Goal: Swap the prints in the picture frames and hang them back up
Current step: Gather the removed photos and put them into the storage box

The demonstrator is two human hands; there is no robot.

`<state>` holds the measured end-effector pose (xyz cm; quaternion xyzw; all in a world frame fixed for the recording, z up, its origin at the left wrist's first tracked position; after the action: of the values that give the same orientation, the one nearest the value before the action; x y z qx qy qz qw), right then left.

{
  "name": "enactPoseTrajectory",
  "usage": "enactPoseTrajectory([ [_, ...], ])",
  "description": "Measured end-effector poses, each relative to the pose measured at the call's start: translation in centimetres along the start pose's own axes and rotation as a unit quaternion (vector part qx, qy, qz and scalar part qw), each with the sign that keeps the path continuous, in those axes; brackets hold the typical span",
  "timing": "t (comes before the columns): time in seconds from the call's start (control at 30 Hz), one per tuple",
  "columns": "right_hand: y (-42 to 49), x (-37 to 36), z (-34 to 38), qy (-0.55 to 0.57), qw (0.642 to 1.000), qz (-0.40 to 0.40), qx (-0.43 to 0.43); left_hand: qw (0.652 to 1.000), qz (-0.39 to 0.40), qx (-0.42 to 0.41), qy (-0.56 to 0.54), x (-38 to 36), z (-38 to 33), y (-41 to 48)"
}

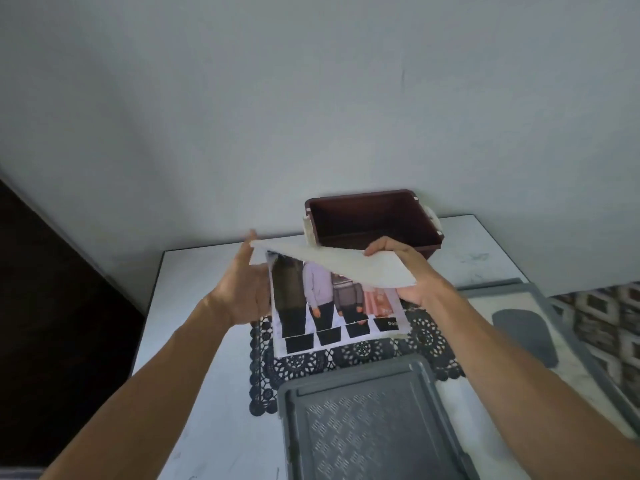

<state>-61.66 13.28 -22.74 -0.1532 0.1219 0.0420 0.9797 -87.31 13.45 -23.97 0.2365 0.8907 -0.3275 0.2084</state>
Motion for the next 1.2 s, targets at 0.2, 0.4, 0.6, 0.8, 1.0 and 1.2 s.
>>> enactPoseTrajectory([
  [0.2, 0.7, 3.5, 1.4, 0.006, 0.999, -0.031, -0.011, 0.989, -0.051, -0.011, 0.137, -3.0, -1.7, 2.6],
  [0.4, 1.5, 7.3, 3.2, 0.113, 0.989, -0.042, -0.083, 0.973, -0.163, -0.073, 0.145, -3.9, -3.0, 6.0],
  [0.6, 2.6, 9.0, 5.4, -0.168, 0.979, 0.007, -0.118, 0.951, -0.247, -0.154, 0.106, -6.0, -4.4, 9.0],
  [0.8, 6.4, 11.1, 6.1, -0.128, 0.987, -0.094, -0.021, 0.933, -0.289, -0.127, 0.17, -6.5, -5.2, 12.8],
  [1.0, 10.7, 12.7, 6.0, -0.276, 0.952, -0.133, -0.007, 0.848, -0.333, -0.129, 0.393, -7.1, -6.0, 16.1],
  [1.2, 13.1, 12.9, 4.3, -0.489, 0.867, -0.087, -0.049, 0.775, -0.343, -0.036, 0.529, -5.9, -4.8, 19.4],
])
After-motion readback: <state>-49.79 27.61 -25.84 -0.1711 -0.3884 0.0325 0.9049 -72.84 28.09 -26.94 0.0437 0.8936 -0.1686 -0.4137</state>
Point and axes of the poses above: each hand's wrist, its own y-axis towards the middle knuckle, its own x-axis out of the back of the hand, z = x × y, the point moved 5 cm from there along y, towards the middle knuckle, and after that the axes turned 2 degrees about x, right-handed, at the moved point
